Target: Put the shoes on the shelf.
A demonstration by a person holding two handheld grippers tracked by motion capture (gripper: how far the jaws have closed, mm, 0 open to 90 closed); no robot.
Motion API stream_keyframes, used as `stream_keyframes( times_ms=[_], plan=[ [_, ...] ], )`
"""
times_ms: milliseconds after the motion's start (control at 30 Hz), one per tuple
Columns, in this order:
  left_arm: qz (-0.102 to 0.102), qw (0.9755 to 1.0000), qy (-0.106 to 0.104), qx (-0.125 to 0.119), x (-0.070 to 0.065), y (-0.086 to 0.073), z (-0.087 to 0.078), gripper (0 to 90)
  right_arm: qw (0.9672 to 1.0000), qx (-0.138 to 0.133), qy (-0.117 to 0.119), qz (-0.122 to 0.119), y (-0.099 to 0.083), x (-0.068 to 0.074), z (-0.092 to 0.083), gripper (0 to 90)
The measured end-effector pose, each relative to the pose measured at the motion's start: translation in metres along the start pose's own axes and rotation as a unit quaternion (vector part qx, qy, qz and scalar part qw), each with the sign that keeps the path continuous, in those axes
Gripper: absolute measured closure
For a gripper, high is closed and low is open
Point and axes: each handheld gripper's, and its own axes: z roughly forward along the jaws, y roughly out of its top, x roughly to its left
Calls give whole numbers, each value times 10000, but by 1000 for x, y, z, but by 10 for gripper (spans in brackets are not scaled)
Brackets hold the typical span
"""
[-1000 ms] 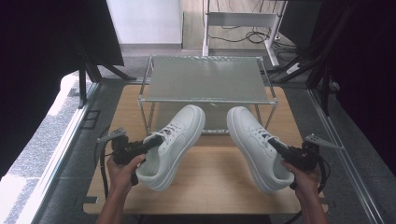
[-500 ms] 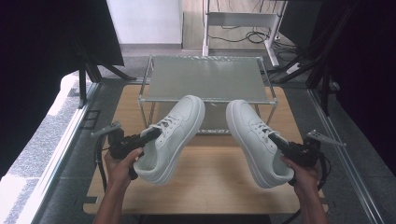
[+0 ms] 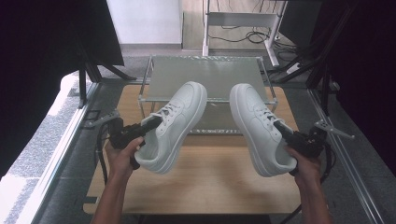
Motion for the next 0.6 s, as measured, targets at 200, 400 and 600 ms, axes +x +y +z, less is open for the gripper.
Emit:
stream_keyframes(
  times_ms=[200, 400, 600],
  plan=[
    [-6, 9999, -38, -131, 2, 15, 8, 818, 9999, -104, -18, -82, 15, 7, 6, 849],
    [-4, 9998, -48, -190, 2, 26, 15, 819, 9999, -122, -29, -100, 20, 10, 16, 849],
    [51, 9998, -35, -210, -1, 39, 25, 819, 9998, -187, -81, -29, 32, 11, 27, 849]
  ],
)
